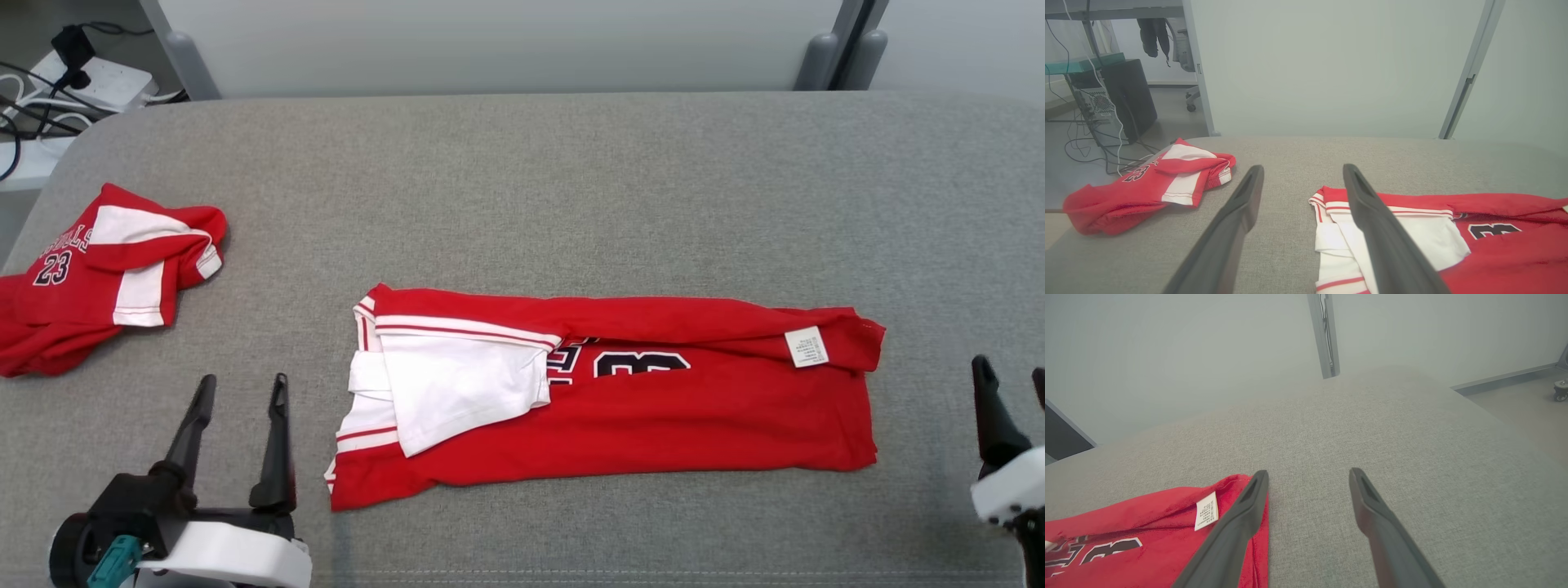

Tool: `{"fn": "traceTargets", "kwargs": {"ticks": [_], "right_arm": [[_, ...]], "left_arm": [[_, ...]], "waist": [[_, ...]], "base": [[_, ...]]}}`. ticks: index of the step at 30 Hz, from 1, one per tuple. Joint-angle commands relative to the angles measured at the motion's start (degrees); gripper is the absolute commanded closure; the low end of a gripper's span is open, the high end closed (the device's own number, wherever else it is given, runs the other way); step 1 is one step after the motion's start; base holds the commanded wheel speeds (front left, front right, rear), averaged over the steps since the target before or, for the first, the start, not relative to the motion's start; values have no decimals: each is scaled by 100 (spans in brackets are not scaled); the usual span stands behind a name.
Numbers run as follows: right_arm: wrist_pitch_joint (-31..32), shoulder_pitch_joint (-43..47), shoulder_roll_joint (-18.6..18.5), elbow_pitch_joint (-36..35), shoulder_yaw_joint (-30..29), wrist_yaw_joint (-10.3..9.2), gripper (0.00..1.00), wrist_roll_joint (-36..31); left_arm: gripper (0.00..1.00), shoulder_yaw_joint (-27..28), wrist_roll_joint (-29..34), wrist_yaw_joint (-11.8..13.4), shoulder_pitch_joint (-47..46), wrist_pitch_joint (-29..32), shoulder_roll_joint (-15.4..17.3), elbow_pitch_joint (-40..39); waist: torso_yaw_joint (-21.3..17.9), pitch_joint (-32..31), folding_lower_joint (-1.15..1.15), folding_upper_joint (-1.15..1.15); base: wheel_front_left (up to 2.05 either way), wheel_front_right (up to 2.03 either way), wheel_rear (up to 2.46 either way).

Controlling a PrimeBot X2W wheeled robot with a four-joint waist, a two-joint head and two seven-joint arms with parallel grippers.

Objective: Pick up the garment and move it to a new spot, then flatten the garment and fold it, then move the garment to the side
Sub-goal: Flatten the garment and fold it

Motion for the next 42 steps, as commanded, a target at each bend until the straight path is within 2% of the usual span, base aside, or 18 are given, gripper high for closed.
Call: {"fn": "traceTargets", "kwargs": {"ticks": [1, 9, 13, 17, 22, 27, 38, 39, 40, 41, 42], "right_arm": [[86, -338, -167, 10, 30, 0, 0, 46], [427, -1555, -300, 1189, 39, 0, 0, -269], [564, -1992, -305, 1729, 356, 0, 0, -364], [678, -2189, -276, 2029, 834, 0, 0, -189], [927, -2137, -332, 2160, 1491, 0, 0, 175], [1229, -1902, -456, 1957, 2054, 0, 0, 661], [1616, -1676, -593, 1687, 2610, 0, 0, 1467], [1612, -1687, -608, 1683, 2636, 0, 47, 1514], [1613, -1696, -621, 1698, 2653, 0, 62, 1561], [1617, -1705, -635, 1722, 2674, 0, 94, 1596], [1655, -1706, -639, 1773, 2684, 0, 100, 1643]], "left_arm": [[0, 181, 88, -64, -323, -55, 98, -109], [0, -15, 218, -246, -755, -54, -89, 32], [0, -58, 264, -348, -932, -56, -206, 138], [0, -1, 318, -414, -985, -57, -275, 206], [0, 125, 380, -482, -954, -58, -320, 261], [0, 241, 431, -554, -921, -58, -370, 279], [0, 386, 520, -757, -879, -59, -484, 343], [0, 400, 538, -770, -886, -59, -491, 342], [0, 406, 549, -780, -886, -59, -496, 357], [0, 418, 555, -792, -889, -59, -507, 363], [0, 434, 563, -805, -891, -59, -515, 364]], "waist": [[46, 65, 0, 0], [244, 439, 0, 0], [350, 615, 0, 0], [381, 695, 0, 0], [346, 721, 0, 0], [284, 736, 0, 0], [196, 758, 0, 0], [196, 764, 0, 0], [198, 768, 0, 0], [200, 770, 0, 0], [203, 770, 0, 0]], "base": [[0, 0, 0], [0, 0, 0], [0, 0, 0], [0, 0, 0], [0, 0, 0], [0, 0, 0], [0, 0, 0], [0, 0, 0], [0, 0, 0], [0, 0, 0], [0, 0, 0]]}}
